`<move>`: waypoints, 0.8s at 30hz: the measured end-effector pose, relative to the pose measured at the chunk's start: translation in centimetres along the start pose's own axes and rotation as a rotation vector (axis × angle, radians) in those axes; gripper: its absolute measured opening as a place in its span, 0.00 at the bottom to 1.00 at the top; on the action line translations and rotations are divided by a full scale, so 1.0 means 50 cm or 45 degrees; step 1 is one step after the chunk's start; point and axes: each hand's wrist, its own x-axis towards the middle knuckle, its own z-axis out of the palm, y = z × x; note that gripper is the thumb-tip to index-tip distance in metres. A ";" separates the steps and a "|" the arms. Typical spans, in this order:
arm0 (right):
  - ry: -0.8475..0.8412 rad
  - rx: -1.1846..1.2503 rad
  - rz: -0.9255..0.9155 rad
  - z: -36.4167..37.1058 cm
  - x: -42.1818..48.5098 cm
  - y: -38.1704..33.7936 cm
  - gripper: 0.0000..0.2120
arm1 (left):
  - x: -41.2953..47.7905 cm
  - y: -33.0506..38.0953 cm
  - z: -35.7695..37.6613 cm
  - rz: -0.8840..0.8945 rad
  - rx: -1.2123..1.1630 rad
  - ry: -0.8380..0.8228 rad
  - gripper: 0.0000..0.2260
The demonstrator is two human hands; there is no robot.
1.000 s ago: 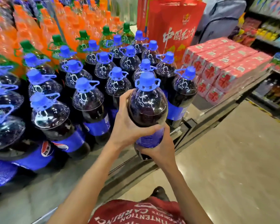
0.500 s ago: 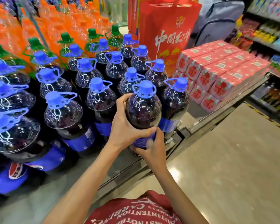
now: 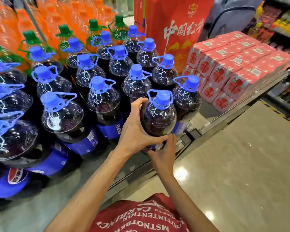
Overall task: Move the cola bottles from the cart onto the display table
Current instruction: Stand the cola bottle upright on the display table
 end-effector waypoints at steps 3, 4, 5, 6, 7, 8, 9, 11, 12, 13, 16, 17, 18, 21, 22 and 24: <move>-0.008 -0.007 0.015 0.001 -0.002 0.004 0.38 | -0.002 -0.008 0.003 0.012 -0.024 -0.019 0.49; -0.010 -0.007 0.023 0.001 -0.003 0.004 0.37 | -0.003 -0.009 0.005 0.007 -0.025 -0.026 0.49; -0.013 -0.003 0.024 0.001 -0.004 0.004 0.36 | -0.005 -0.008 0.005 -0.003 -0.025 -0.029 0.49; -0.016 0.006 0.025 0.001 -0.005 0.004 0.35 | -0.005 -0.008 0.006 -0.011 -0.022 -0.034 0.49; -0.018 0.013 0.026 0.002 -0.005 0.004 0.35 | -0.005 -0.007 0.005 -0.016 -0.020 -0.043 0.49; -0.021 0.015 0.027 0.002 -0.006 0.003 0.35 | -0.004 -0.006 0.003 -0.016 -0.014 -0.053 0.49; -0.021 0.010 0.027 0.001 -0.006 0.001 0.35 | -0.002 -0.004 0.001 -0.017 -0.003 -0.065 0.49; -0.019 -0.002 0.024 0.000 -0.006 0.001 0.36 | -0.001 -0.002 -0.001 -0.028 0.013 -0.084 0.49; -0.018 -0.003 0.021 0.001 -0.006 0.003 0.36 | -0.003 -0.002 -0.001 -0.034 0.020 -0.078 0.50; -0.019 -0.003 0.015 0.002 -0.007 0.005 0.36 | -0.007 -0.003 -0.001 -0.037 0.038 -0.057 0.51; -0.020 -0.002 -0.009 0.004 -0.007 0.008 0.39 | -0.018 -0.007 -0.006 -0.049 0.090 0.011 0.51; -0.018 0.000 -0.015 0.005 -0.007 0.008 0.40 | -0.018 -0.007 -0.009 -0.051 0.095 0.014 0.51; -0.020 -0.001 -0.020 0.006 -0.006 0.009 0.40 | -0.017 -0.008 -0.012 -0.053 0.098 0.009 0.51; -0.032 -0.018 -0.022 0.007 -0.004 0.012 0.40 | -0.014 -0.007 -0.017 -0.057 0.090 -0.017 0.51; -0.033 -0.020 -0.019 0.007 -0.004 0.012 0.40 | -0.015 -0.008 -0.018 -0.058 0.080 -0.023 0.51; -0.030 -0.012 -0.019 0.008 -0.006 0.010 0.39 | -0.018 -0.013 -0.023 -0.066 0.058 -0.042 0.50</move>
